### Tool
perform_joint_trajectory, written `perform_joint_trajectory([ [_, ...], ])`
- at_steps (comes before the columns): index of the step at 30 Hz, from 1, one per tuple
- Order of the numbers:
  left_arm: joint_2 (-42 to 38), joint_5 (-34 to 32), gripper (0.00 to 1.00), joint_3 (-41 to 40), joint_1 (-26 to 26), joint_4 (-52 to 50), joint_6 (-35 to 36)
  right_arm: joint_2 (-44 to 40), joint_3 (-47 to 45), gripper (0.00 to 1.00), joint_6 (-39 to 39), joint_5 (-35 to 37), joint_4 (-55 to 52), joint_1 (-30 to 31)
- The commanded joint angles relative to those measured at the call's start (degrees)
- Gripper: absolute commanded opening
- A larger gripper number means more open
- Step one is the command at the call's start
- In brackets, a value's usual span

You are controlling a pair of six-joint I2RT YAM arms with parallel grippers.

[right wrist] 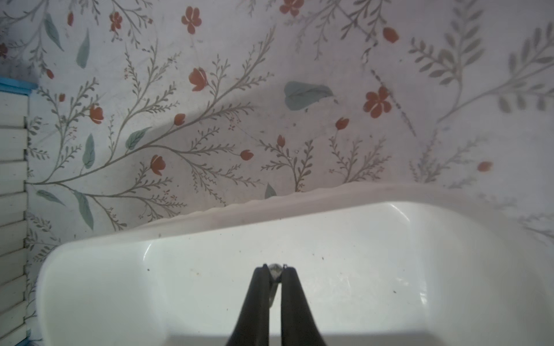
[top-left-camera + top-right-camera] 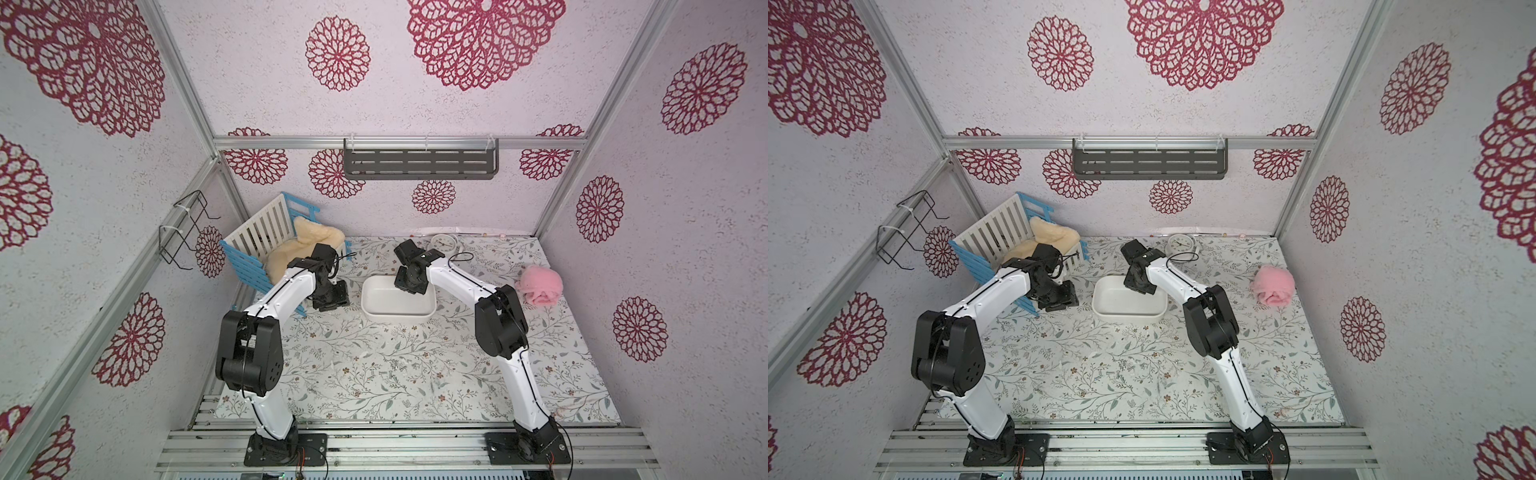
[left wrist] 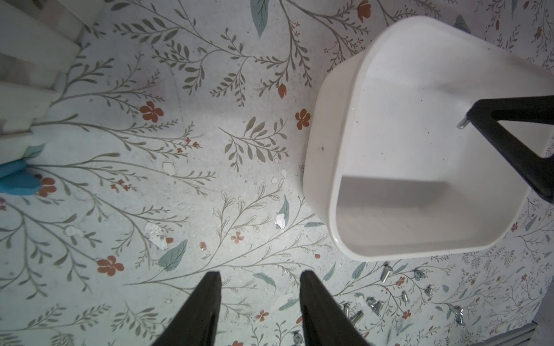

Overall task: Put the screws on the desktop into the storage box
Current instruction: Place the screw in the storage box, then pick up the screw from the center of the board.

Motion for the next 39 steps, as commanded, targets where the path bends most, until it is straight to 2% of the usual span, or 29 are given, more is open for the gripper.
perform_joint_trajectory([
  [1, -1.5, 0.4, 0.49, 0.1, 0.5, 0.8, -0.2, 1.1, 3.6, 0.00, -1.5, -1.2, -2.7, 0.2],
  [6, -1.6, 0.6, 0.50, 0.2, 0.6, 0.9, -0.3, 1.7, 4.8, 0.10, -1.7, -0.8, -3.7, 0.4],
  [10, -1.7, 0.6, 0.52, 0.1, 0.6, 0.9, -0.3, 0.7, 7.0, 0.27, -2.4, 0.3, -5.8, 0.6],
  [15, -2.0, 0.4, 0.53, 0.1, 0.6, 0.9, -0.3, -4.0, 7.7, 0.33, -2.8, 3.4, -8.4, 1.8],
  [19, -2.7, 0.3, 0.53, 0.0, 0.6, 0.9, -0.2, -12.3, 4.6, 0.34, -3.5, 8.1, -9.2, 4.5],
  [22, -3.4, 0.2, 0.53, -0.2, 0.6, 1.0, -0.2, -22.2, -5.7, 0.34, -1.3, 10.8, -7.0, 6.2],
  [26, -4.2, -0.4, 0.53, -0.6, 0.5, 0.9, 0.0, -35.7, -24.8, 0.35, 3.6, 8.4, -3.8, 6.5],
  [32, -3.8, 0.1, 0.53, -0.7, 0.3, 0.9, 0.0, -55.3, -53.2, 0.36, 12.9, 7.6, -5.0, 7.2],
  [36, -3.2, 0.0, 0.53, -0.8, 0.2, 0.9, -0.1, -65.9, -65.6, 0.36, 17.8, 6.5, -7.5, 7.2],
  [39, -2.8, -0.1, 0.53, -0.8, 0.0, 0.9, 0.0, -70.7, -71.6, 0.36, 19.7, 5.6, -9.8, 7.1],
])
